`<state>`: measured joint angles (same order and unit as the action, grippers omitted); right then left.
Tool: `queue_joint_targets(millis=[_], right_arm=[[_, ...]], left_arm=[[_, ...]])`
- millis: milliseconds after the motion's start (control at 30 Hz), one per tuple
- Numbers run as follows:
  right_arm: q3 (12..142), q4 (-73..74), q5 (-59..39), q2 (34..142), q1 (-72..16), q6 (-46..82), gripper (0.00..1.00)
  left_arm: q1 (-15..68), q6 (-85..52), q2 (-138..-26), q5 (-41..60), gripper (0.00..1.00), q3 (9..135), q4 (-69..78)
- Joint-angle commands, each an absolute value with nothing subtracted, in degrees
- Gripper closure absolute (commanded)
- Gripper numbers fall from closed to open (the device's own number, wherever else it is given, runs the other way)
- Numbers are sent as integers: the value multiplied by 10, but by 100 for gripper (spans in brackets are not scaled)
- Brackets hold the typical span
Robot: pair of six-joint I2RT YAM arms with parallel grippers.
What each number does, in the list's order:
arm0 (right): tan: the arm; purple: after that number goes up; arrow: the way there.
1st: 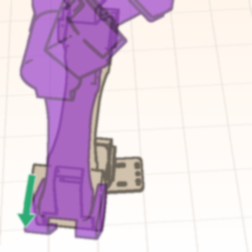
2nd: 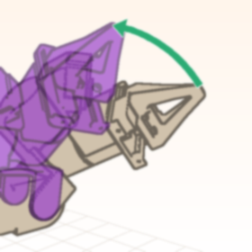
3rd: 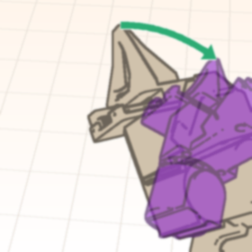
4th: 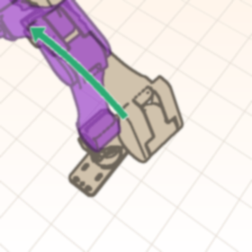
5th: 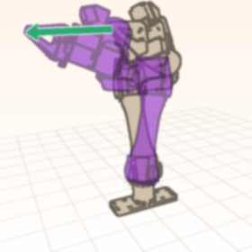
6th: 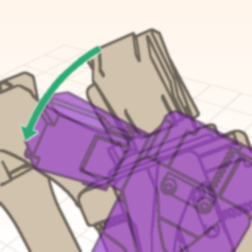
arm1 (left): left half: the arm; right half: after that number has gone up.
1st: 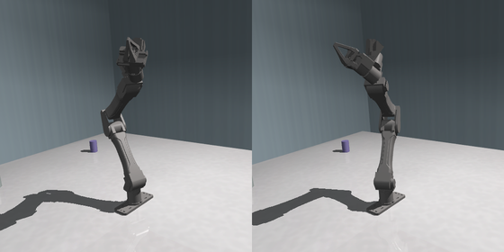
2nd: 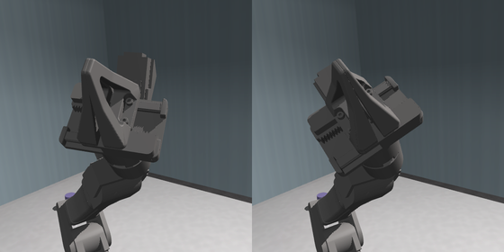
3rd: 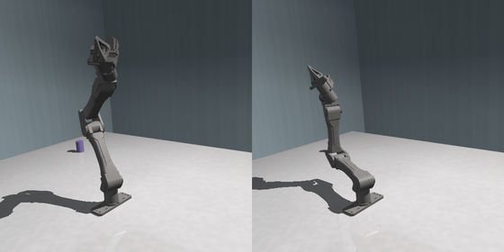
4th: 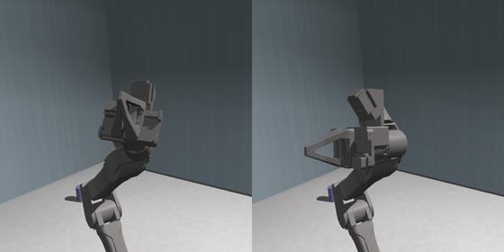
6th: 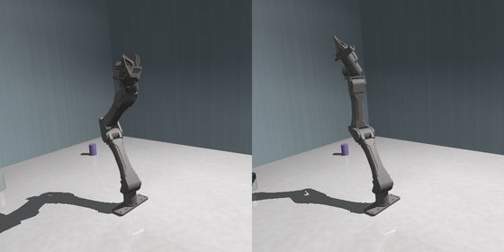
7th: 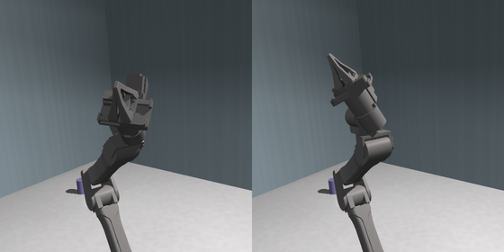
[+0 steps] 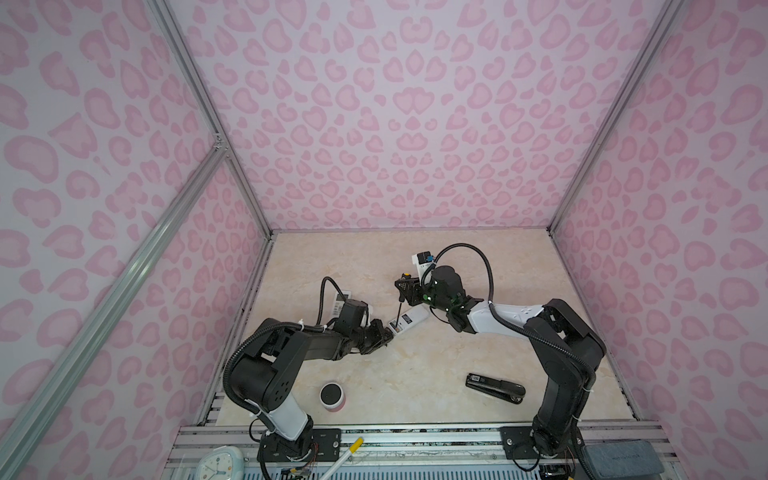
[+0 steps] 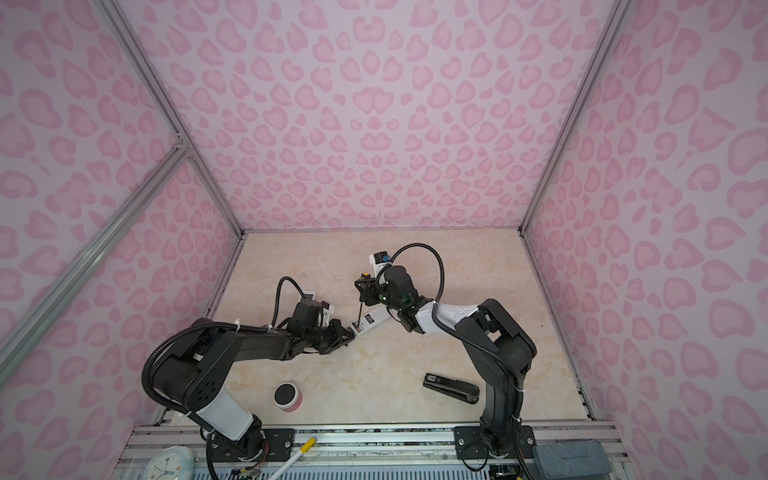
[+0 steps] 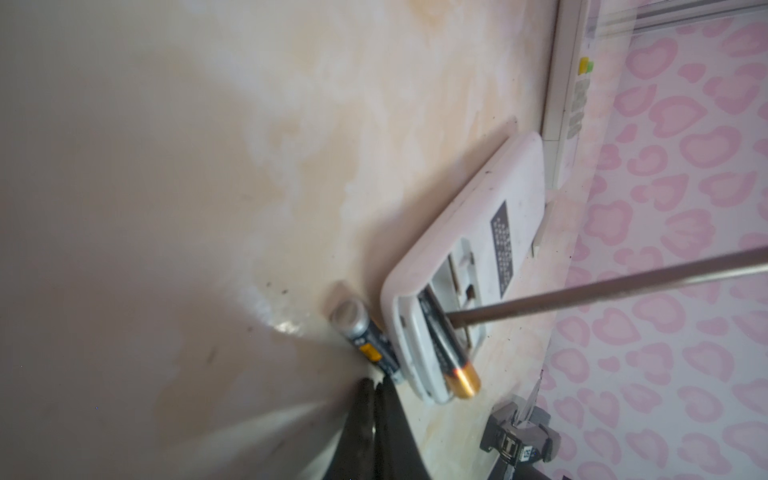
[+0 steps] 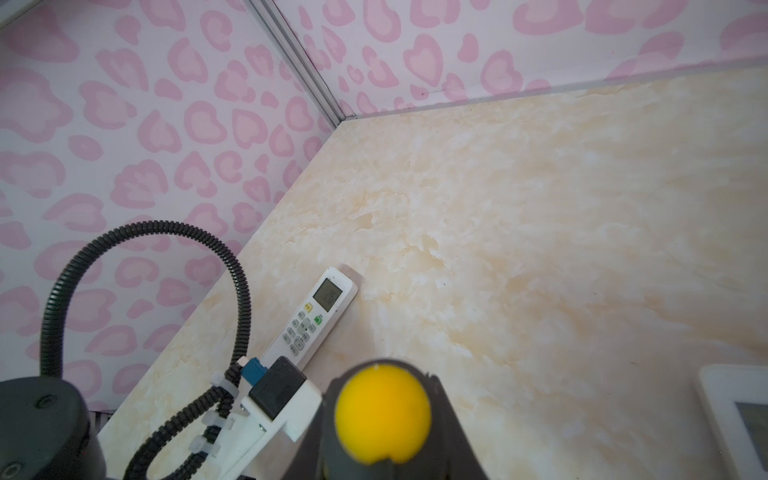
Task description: Unload the batteries from the remote control
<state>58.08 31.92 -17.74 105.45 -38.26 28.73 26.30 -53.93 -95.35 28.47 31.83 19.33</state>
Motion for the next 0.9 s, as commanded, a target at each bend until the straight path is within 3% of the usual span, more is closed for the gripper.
queue_joint_targets(millis=[0, 867], right_arm=[[576, 349, -191, 1050, -382, 300, 100], [621, 259, -165, 1034, -432, 144, 100]], left_arm=[[263, -533, -959, 252, 90, 316, 137], [244, -519, -970, 255, 88, 331, 131]])
